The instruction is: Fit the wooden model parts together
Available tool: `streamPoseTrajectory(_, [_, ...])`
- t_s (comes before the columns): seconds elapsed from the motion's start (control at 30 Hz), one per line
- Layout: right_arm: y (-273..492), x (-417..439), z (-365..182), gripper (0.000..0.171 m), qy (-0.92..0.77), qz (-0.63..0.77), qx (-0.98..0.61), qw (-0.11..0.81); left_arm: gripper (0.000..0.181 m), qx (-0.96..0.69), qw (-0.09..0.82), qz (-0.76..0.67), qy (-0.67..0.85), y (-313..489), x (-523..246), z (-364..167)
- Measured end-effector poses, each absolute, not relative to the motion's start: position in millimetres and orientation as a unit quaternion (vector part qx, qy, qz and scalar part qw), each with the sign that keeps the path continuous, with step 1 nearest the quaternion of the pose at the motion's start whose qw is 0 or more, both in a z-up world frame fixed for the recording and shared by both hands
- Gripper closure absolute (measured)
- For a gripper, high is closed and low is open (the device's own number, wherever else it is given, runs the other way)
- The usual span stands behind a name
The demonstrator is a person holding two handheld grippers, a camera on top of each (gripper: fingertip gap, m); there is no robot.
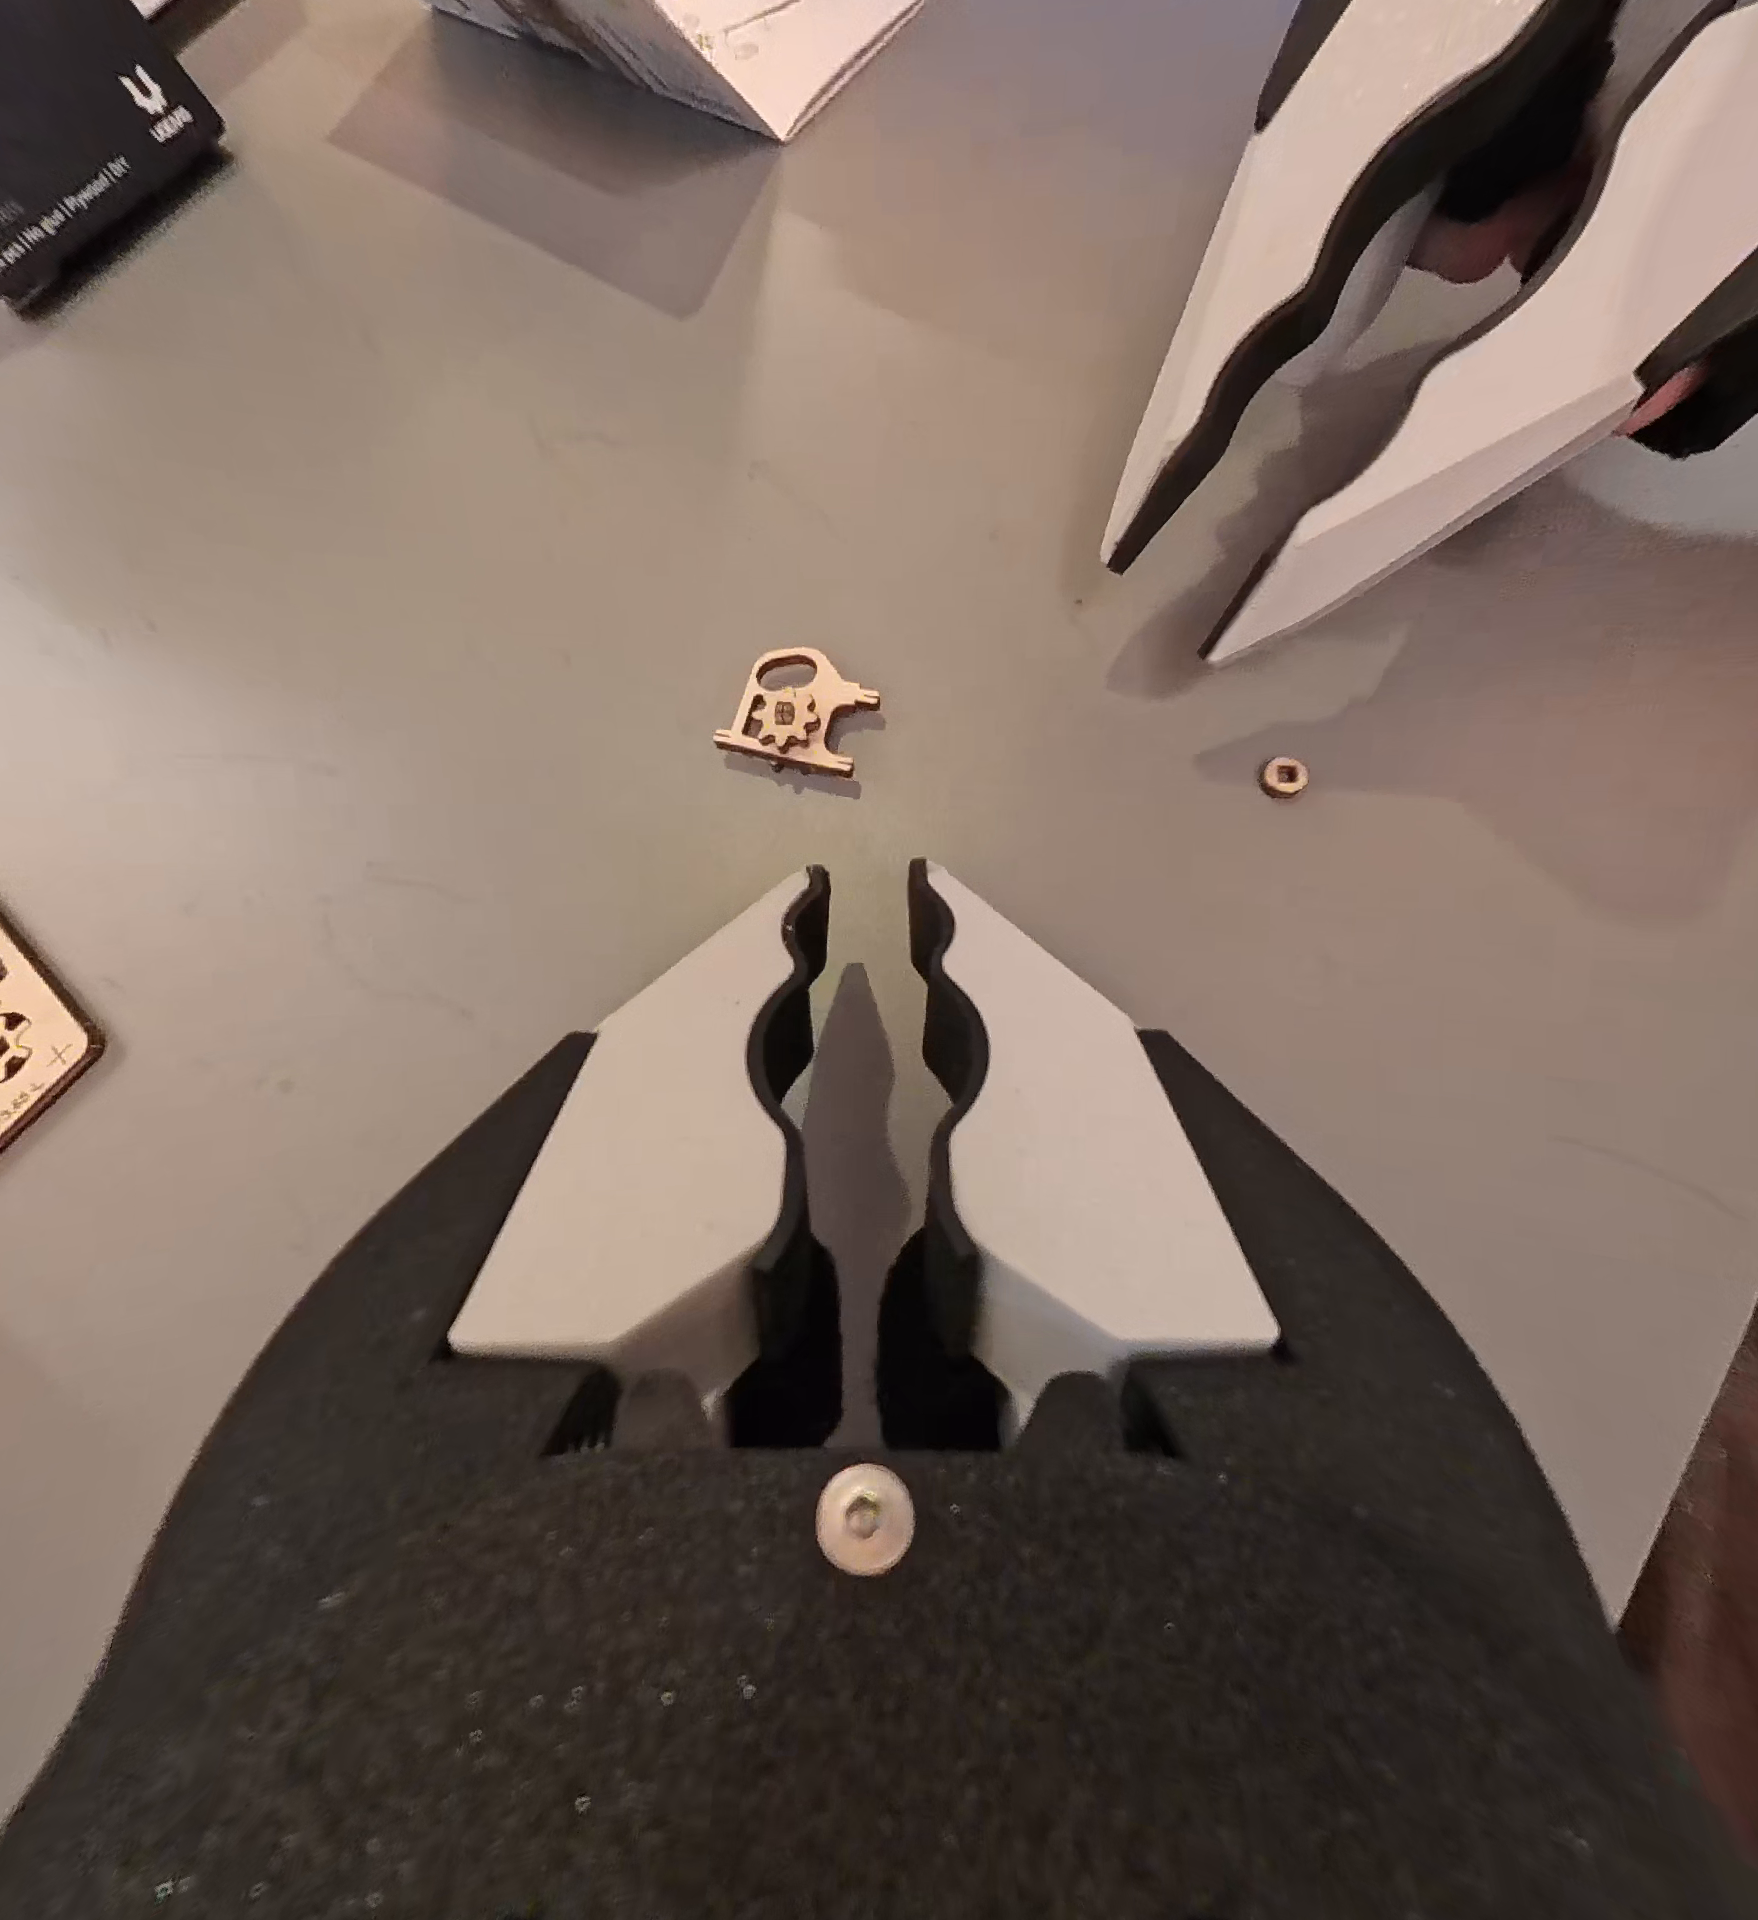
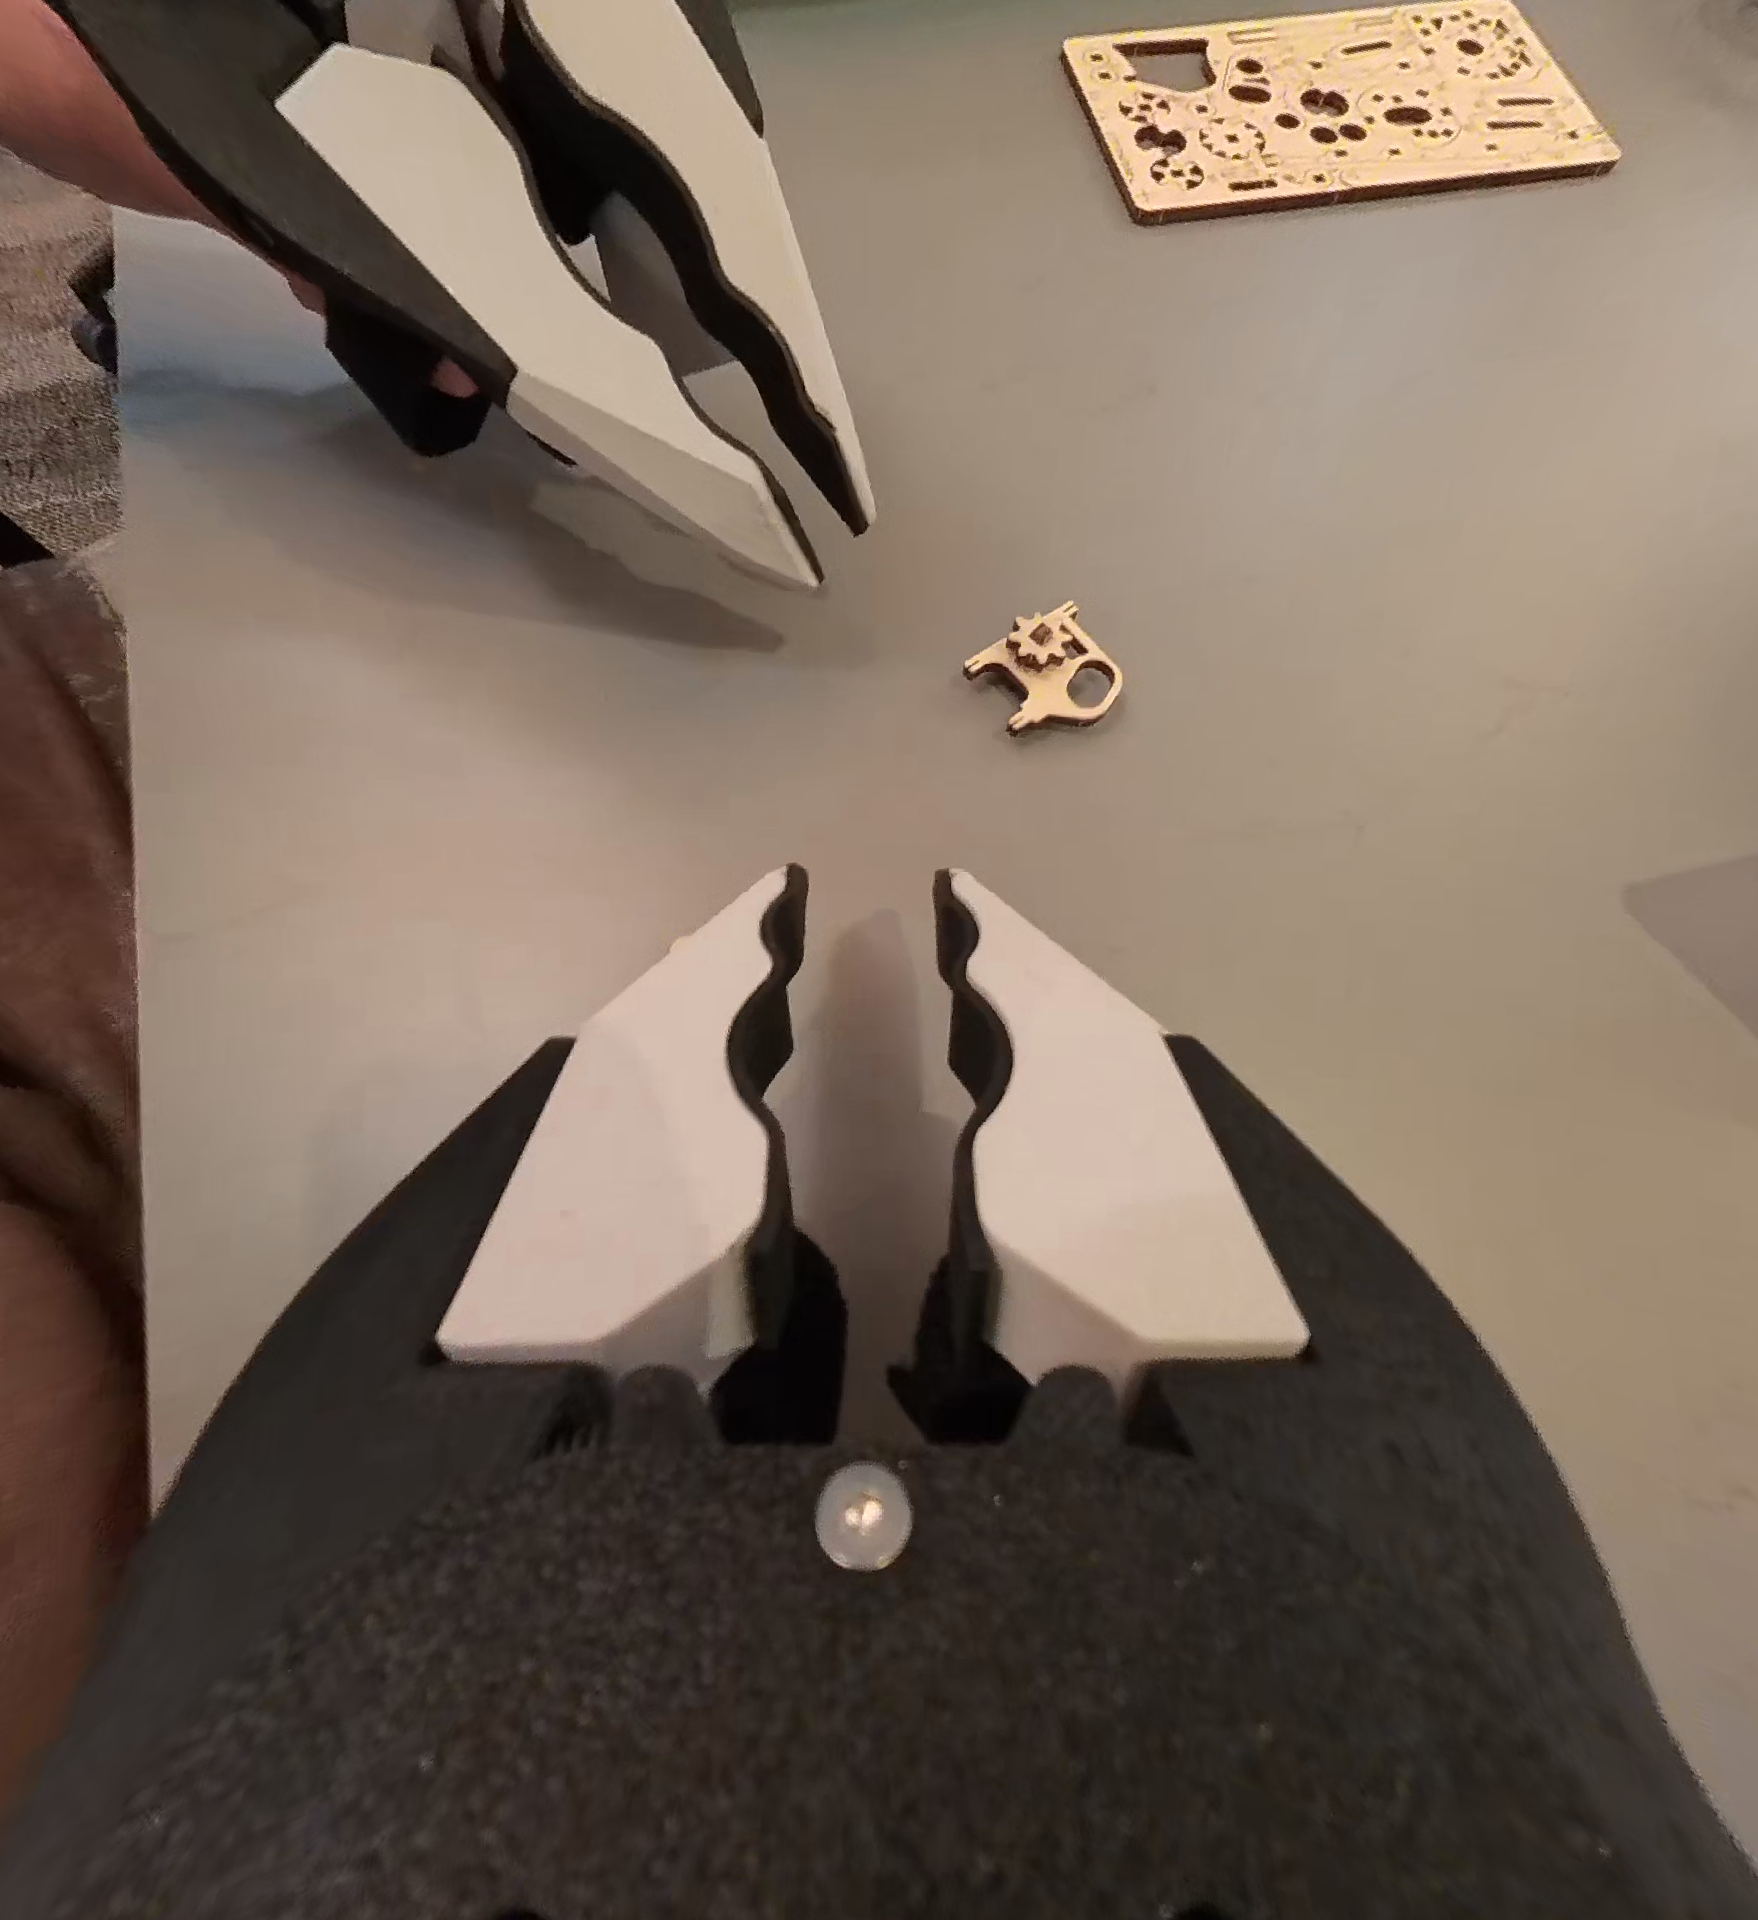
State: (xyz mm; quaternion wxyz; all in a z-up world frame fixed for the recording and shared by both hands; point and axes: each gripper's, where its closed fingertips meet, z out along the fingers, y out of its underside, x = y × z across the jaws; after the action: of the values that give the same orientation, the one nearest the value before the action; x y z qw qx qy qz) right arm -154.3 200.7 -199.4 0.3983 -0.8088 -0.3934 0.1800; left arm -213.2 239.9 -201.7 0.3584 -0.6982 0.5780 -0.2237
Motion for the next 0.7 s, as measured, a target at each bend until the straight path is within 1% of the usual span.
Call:
streamPoseTrajectory(0.3, [200.0,-160.1,-179.6,0.149,-0.375,0.195,-0.797,0.431,0.168,-0.725,0.357,-0.242,0.538,246.7,-227.4,-201.1])
streamPoseTrajectory(0.43, [199.3,-158.3,-179.7,0.149,-0.371,0.205,-0.796,0.431,0.167,-0.734,0.355,-0.265,0.515,253.7,-228.7,-197.0])
streamPoseTrajectory(0.6, [172.1,-166.4,-182.8,0.153,-0.415,0.264,-0.779,0.389,0.159,-0.735,0.334,-0.314,0.499,256.0,-229.3,-197.6])
streamPoseTrajectory(0.7, [165.8,-170.1,-187.0,0.153,-0.437,0.266,-0.77,0.382,0.149,-0.737,0.323,-0.286,0.521,266.4,-226.9,-208.8])
